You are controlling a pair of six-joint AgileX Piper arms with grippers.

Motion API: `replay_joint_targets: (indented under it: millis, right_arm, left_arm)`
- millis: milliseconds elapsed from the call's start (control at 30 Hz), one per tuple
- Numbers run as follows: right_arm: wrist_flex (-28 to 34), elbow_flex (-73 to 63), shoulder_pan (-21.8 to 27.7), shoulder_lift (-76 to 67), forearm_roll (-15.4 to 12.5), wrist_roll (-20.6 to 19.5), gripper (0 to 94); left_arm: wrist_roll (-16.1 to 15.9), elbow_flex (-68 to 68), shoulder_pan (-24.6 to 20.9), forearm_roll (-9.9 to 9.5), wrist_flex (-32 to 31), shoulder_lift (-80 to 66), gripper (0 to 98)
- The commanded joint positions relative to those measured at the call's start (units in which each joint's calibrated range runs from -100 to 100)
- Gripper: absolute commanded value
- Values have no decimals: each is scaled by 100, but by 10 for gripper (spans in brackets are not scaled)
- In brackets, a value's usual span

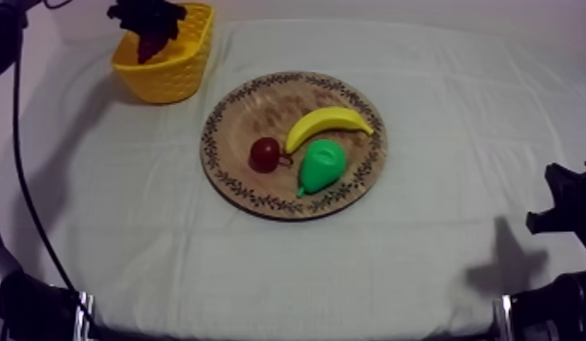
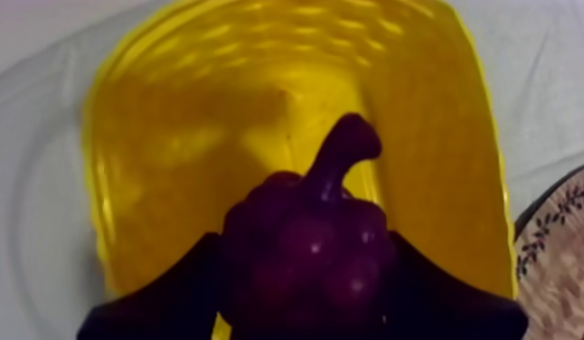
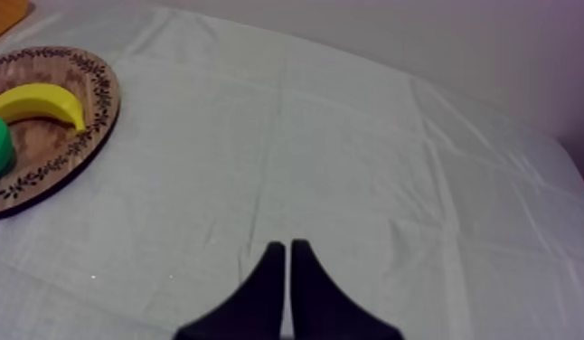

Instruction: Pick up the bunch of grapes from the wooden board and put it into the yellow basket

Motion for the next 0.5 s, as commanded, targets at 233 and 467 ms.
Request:
replay_joint_targets:
  millis: [233, 467]
  right_arm:
    - [2, -1, 1, -2, 1, 1, 5]
    - [2, -1, 1, -2, 1, 1, 5]
  left_arm:
    - [11, -357, 26, -8, 20, 487, 370]
    - [28, -415, 36, -12, 23, 560, 368]
